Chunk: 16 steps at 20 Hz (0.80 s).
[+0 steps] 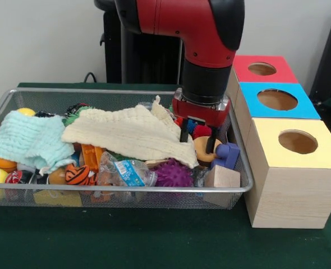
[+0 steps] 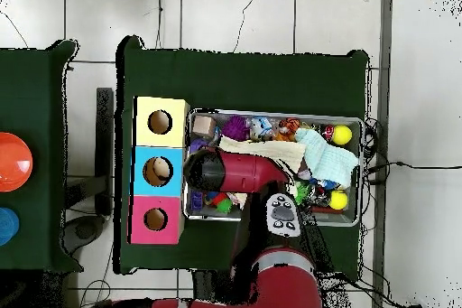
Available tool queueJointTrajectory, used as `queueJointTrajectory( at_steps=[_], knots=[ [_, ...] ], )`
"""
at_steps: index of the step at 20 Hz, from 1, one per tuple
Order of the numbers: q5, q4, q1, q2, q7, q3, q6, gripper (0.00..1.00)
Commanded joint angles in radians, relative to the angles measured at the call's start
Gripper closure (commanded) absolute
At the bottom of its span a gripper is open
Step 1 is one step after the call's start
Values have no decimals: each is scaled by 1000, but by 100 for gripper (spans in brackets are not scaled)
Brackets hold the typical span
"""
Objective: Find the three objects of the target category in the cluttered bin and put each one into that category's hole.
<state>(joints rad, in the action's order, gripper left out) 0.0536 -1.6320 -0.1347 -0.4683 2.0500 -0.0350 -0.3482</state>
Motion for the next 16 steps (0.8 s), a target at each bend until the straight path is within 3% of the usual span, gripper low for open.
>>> queueJointTrajectory(
  at_steps=[1,8,16],
  knots=[
    [1,-27,-49,-39,97,24,21,0],
    [52,-28,-123,-101,-12,31,-45,0],
    [85,-6,-136,-63,-5,24,3,0]
  ],
)
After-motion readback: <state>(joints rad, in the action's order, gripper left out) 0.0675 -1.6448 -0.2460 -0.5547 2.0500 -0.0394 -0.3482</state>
